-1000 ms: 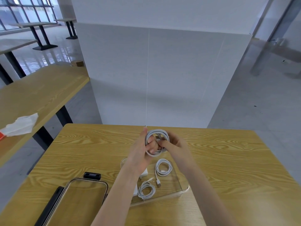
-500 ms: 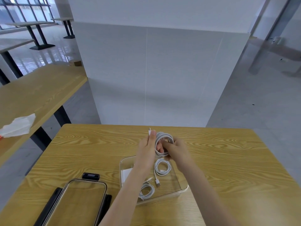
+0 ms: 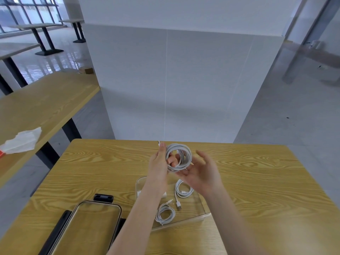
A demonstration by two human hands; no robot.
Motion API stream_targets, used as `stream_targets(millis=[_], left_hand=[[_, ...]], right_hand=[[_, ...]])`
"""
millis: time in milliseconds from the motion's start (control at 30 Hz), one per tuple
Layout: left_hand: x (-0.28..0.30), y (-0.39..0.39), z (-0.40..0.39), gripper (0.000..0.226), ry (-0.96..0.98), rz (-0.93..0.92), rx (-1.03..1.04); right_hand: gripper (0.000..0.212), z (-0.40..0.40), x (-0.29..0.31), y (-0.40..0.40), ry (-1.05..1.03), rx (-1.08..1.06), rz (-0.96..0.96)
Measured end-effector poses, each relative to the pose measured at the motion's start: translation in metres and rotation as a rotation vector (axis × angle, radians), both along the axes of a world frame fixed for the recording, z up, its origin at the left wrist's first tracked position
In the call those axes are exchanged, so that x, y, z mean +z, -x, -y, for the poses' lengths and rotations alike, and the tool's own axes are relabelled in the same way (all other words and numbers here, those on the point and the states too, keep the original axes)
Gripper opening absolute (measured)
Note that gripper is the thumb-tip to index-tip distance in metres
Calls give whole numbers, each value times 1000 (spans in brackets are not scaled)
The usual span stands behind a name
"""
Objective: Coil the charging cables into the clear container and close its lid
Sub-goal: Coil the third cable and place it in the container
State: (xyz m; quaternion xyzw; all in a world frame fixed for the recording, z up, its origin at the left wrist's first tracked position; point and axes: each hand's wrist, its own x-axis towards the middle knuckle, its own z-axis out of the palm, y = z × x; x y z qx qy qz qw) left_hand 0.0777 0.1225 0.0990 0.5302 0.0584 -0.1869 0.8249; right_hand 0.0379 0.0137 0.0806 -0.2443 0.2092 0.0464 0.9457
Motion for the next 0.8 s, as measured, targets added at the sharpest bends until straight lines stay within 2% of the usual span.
stream_targets(millis=[67, 133, 233, 300, 367, 500, 667, 800], left_hand=[[-2, 2, 0, 41, 86, -80, -4], [-6, 5, 1, 40, 96, -112, -30], [-7, 8, 0, 40, 66, -97, -63], [-9, 9, 1, 40, 77, -96, -69], [-11, 9, 2, 38, 78, -83, -88], [-13, 9, 4, 33, 111, -49, -112], [-13, 6, 2, 27, 177, -137, -105], [-21, 3, 4, 29, 66, -147, -7]], right_hand=[[17, -3, 3, -3, 25, -52, -137], [14, -3, 3, -7, -31, -76, -232], [9, 3, 3, -9, -123, -127, -242], [24, 6, 0, -11, -158, -185, -219], [23, 9, -1, -14, -148, -260, -223], [23, 13, -13, -21, 120, -403, -247], [22, 17, -15, -13, 254, -524, -239], [22, 10, -15, -1, 588, -543, -167]])
